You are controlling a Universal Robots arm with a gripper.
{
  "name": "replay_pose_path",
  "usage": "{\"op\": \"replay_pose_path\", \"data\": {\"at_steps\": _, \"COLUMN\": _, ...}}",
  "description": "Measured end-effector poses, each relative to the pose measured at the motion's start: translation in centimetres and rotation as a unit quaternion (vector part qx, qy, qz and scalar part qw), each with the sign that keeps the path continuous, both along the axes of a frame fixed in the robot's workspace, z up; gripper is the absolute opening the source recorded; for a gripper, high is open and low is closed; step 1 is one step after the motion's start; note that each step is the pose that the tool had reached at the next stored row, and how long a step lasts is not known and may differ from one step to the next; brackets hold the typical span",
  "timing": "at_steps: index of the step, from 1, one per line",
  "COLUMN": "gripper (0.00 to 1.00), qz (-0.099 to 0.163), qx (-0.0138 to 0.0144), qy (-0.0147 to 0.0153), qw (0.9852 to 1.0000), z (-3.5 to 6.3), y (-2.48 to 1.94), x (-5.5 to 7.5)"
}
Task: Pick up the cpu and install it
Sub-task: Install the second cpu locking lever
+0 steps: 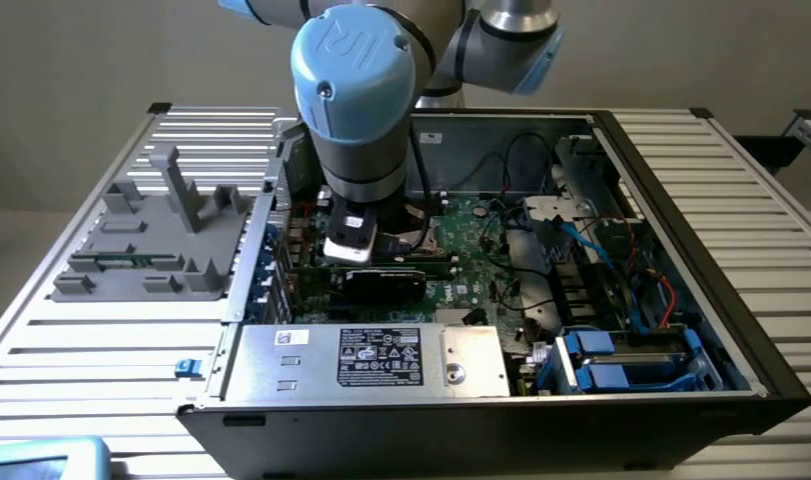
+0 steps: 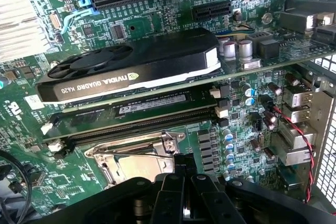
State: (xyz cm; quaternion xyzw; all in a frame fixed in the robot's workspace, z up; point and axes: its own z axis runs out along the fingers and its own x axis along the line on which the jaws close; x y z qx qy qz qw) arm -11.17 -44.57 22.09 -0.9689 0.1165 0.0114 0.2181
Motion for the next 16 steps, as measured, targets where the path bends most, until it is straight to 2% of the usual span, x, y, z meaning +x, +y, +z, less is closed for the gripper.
{"op": "replay_pose_path", "data": {"at_steps": 7, "gripper": 0.11, "qz": 0.000, "qx": -0.0011, "qy": 0.0000, "qw": 1.0000, "z": -0.93, "y": 0.27, "x": -0.2}}
{"op": "replay_pose_path", "data": {"at_steps": 16, "gripper": 0.11, "qz": 0.000, "qx": -0.0052, "qy": 0.0001, "qw": 1.0000, "z": -1.66, "y": 0.47, "x": -0.3}}
